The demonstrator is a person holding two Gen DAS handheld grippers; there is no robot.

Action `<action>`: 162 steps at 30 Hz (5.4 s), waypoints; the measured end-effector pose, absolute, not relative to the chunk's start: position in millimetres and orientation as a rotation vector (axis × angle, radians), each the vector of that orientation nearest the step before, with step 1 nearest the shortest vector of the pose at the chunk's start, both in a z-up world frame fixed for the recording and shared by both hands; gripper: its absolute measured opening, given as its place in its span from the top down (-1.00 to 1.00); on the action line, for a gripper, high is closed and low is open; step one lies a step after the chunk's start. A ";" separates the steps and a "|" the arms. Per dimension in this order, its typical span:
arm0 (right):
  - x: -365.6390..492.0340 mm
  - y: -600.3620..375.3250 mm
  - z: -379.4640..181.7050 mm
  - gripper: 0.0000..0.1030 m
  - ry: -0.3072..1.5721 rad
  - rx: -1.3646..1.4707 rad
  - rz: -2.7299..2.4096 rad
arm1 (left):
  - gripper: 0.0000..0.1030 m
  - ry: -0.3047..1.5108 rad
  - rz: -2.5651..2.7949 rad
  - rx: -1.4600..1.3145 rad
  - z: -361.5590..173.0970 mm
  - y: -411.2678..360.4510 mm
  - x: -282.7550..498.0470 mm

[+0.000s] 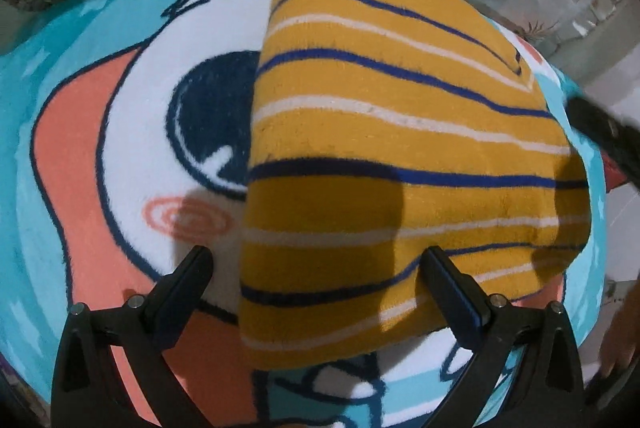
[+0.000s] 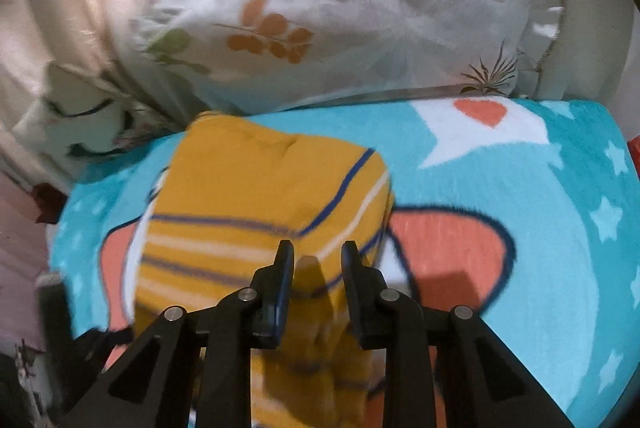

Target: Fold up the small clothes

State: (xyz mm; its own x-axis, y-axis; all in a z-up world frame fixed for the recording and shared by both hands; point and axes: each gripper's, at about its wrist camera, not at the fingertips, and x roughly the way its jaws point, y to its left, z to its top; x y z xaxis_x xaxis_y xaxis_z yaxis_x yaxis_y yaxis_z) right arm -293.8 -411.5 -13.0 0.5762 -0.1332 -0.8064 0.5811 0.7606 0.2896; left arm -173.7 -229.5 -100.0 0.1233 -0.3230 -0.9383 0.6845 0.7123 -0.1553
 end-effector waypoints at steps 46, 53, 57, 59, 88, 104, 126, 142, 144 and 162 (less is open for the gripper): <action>-294.7 -475.9 -31.1 0.34 0.765 0.715 -0.501 | -1.00 1.075 -0.778 0.367 -15.2 -321.5 -89.0; -352.8 -473.4 -38.8 0.34 0.718 0.793 -0.577 | -1.00 0.956 -0.897 0.589 -37.6 -341.5 -183.0; -371.8 -475.9 -41.4 0.34 0.669 0.882 -0.503 | -1.00 0.937 -0.875 0.579 -54.8 -337.0 -192.3; -372.3 -477.2 -45.1 0.34 0.632 0.951 -0.425 | -1.00 0.969 -0.880 0.535 -52.5 -330.7 -191.6; -298.9 -493.4 -54.7 0.80 0.773 0.836 -0.334 | -1.00 0.904 -0.841 0.589 -43.9 -301.6 -239.2; -335.1 -426.1 -67.3 0.80 0.870 0.726 -0.388 | -1.00 1.087 -0.744 0.465 -87.7 -255.3 -185.8; -323.3 -387.6 -47.9 0.53 0.853 0.646 -0.442 | -0.99 1.119 -0.749 0.267 -70.1 -186.6 -168.6; -320.2 -367.9 -37.4 0.25 0.887 0.512 -0.553 | -1.00 1.193 -0.760 0.291 -96.8 -188.0 -159.4; -315.1 -368.4 -52.5 0.26 0.950 0.495 -0.571 | -1.00 1.183 -0.766 0.309 -94.2 -188.5 -155.6; -299.9 -345.9 -41.6 0.15 0.953 0.487 -0.697 | -1.00 1.145 -0.838 0.422 -89.3 -173.6 -154.5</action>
